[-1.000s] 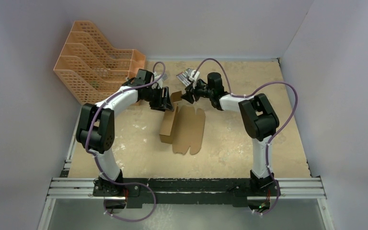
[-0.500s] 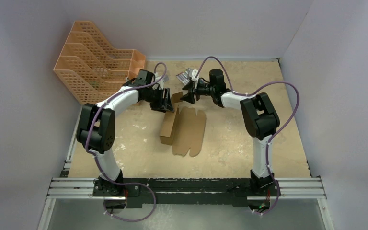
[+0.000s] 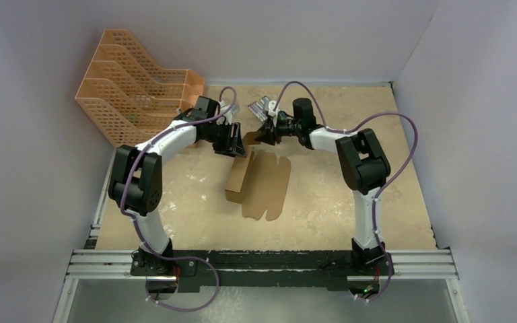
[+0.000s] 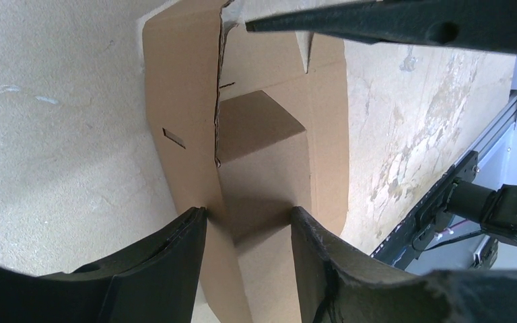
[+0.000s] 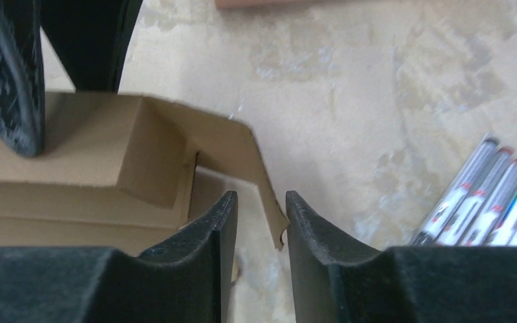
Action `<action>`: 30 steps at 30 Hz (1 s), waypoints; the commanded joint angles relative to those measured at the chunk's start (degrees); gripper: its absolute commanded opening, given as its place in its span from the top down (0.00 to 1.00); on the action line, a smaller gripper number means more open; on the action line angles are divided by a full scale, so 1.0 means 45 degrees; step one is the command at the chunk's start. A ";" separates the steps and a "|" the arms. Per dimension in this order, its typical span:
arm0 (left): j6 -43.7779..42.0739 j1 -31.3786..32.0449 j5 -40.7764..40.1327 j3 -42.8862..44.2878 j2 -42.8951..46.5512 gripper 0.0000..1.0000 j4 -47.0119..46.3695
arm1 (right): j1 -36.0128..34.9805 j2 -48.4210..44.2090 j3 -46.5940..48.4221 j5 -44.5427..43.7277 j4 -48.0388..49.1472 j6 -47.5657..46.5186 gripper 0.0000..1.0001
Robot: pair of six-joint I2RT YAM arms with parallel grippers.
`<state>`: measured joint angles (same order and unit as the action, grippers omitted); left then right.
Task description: Fold the paper box
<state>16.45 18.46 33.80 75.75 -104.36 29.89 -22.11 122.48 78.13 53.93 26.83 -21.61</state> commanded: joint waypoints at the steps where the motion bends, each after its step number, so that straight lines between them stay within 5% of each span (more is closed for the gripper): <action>1: 0.0072 0.0039 -0.0200 0.0297 -0.0086 0.52 -0.0353 | 0.0011 -0.1180 -0.0856 -0.0321 -0.0494 -0.0616 0.68; 7: 0.0646 0.0039 -0.0748 -0.0168 -0.0044 0.53 -0.0930 | -0.0088 -0.2254 -0.1699 -0.1368 -0.1487 -0.0727 0.95; 21: 0.1806 0.0039 -0.1021 -0.0978 0.0298 0.59 -0.2224 | -0.1715 -0.4322 -0.4633 -0.5230 0.0175 0.2686 0.95; 30: 0.2063 0.0039 -0.0592 -0.1265 0.0415 0.59 -0.2754 | -0.2590 -0.4591 -0.5504 -0.4807 0.0925 0.3231 0.92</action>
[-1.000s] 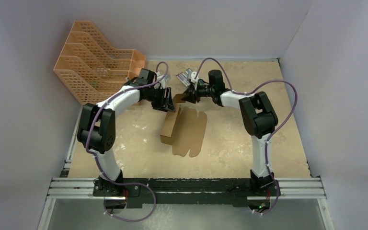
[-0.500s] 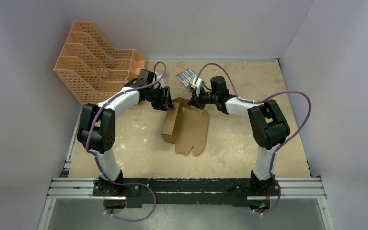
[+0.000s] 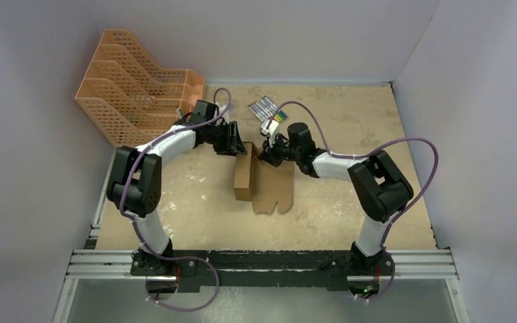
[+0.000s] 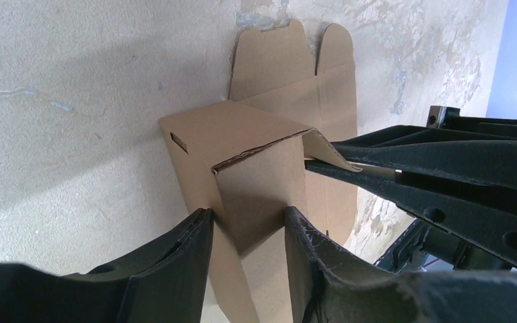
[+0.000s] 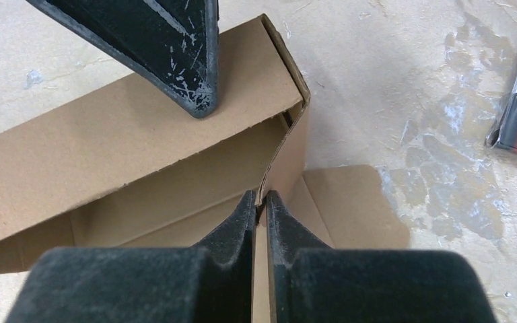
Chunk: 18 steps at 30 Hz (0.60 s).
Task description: Fold the paper box
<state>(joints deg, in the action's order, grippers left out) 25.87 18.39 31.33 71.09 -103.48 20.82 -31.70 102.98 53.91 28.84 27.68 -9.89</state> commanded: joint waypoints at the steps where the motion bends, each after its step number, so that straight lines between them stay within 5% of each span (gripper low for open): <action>1: -0.0078 0.0053 0.0042 -0.0204 0.0232 0.59 -0.0747 | -0.0472 -0.0234 -0.0132 0.0858 0.0835 0.0525 0.91; 18: -0.1624 0.0042 0.1066 0.0788 0.0291 0.53 0.0306 | 0.0298 0.0708 0.2700 0.4419 -0.4070 -0.4375 0.58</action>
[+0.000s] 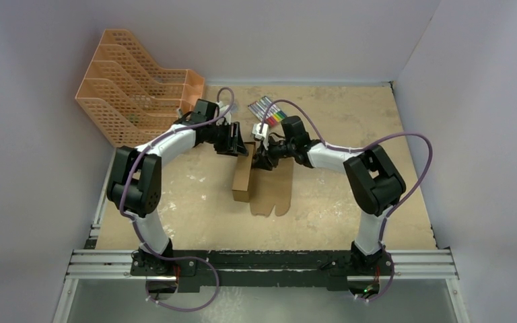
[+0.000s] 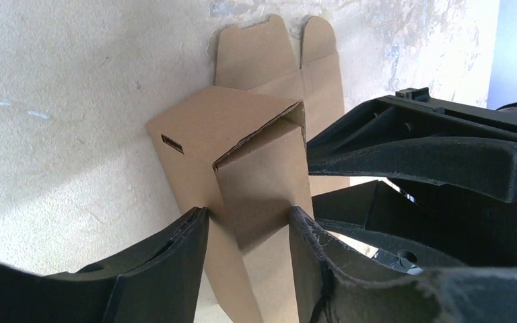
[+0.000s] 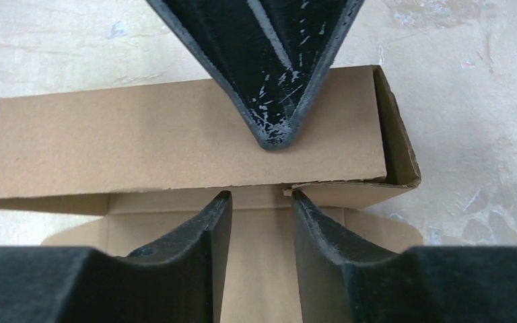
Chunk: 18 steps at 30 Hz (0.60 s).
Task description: Fold the paper box
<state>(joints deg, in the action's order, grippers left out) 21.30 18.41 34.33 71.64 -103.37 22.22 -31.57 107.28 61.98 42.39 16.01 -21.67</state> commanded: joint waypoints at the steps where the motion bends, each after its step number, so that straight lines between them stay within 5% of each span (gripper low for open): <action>1: -0.0639 0.0030 0.0412 0.0746 0.0260 0.52 0.0010 | 0.0333 -0.0233 0.1014 0.1418 -0.1784 -0.2114 0.57; 18: -0.0885 -0.0270 0.0150 0.1488 -0.0068 0.49 0.0286 | 0.0761 0.0007 0.2624 -0.0540 -0.5758 -0.6021 0.58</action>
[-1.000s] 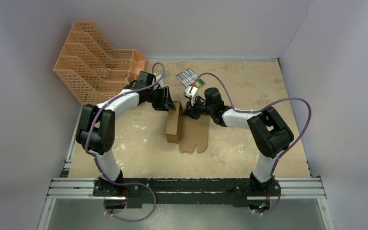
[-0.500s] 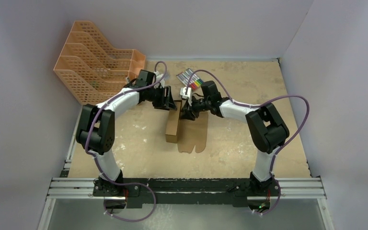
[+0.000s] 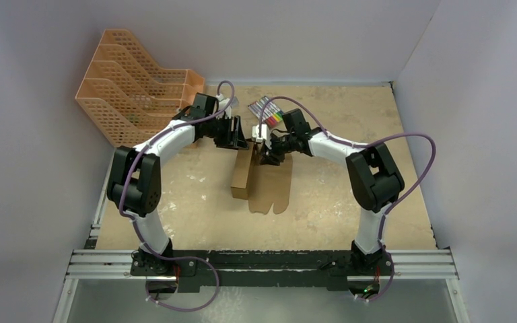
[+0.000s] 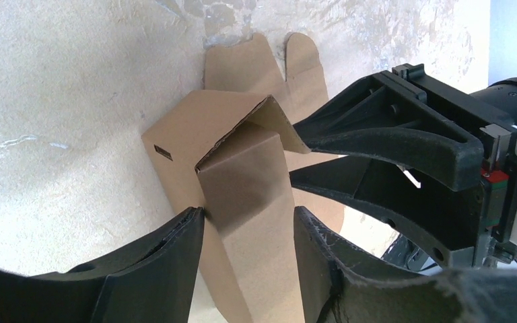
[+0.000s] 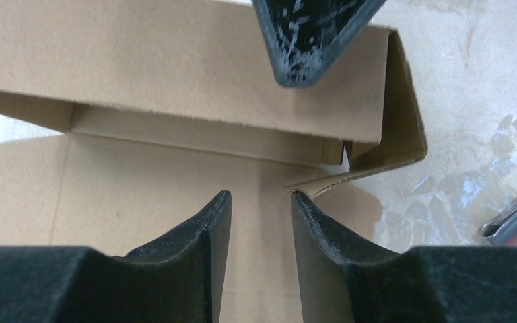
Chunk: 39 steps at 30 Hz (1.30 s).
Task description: Fold the paper box
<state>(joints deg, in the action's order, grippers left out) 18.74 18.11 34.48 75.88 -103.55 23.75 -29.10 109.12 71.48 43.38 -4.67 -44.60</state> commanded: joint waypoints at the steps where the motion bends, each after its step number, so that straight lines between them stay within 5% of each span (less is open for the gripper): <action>1: -0.0332 -0.0231 0.0127 0.0542 -0.0031 0.48 -0.0044 | 0.0383 -0.0451 0.0544 -0.0929 -0.1325 -0.0998 0.58; 12: -0.0219 -0.0235 -0.0140 0.0266 0.0037 0.47 0.0031 | 0.2080 -0.0985 0.1363 -0.0933 -0.1901 -0.1348 0.57; 25: 0.0092 -0.0182 0.0254 0.0097 0.0095 0.48 -0.0140 | 0.2288 0.0952 0.2021 -0.1456 0.4926 0.1434 0.57; 39: 0.0034 0.0053 0.0429 -0.0490 0.0403 0.49 -0.0042 | 0.1818 0.3073 0.3426 0.1742 0.5787 0.3498 0.56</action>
<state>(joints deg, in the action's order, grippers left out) 18.90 17.82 34.74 74.00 -103.72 24.93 -19.84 123.20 83.50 43.11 19.64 -31.66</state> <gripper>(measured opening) 0.509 0.438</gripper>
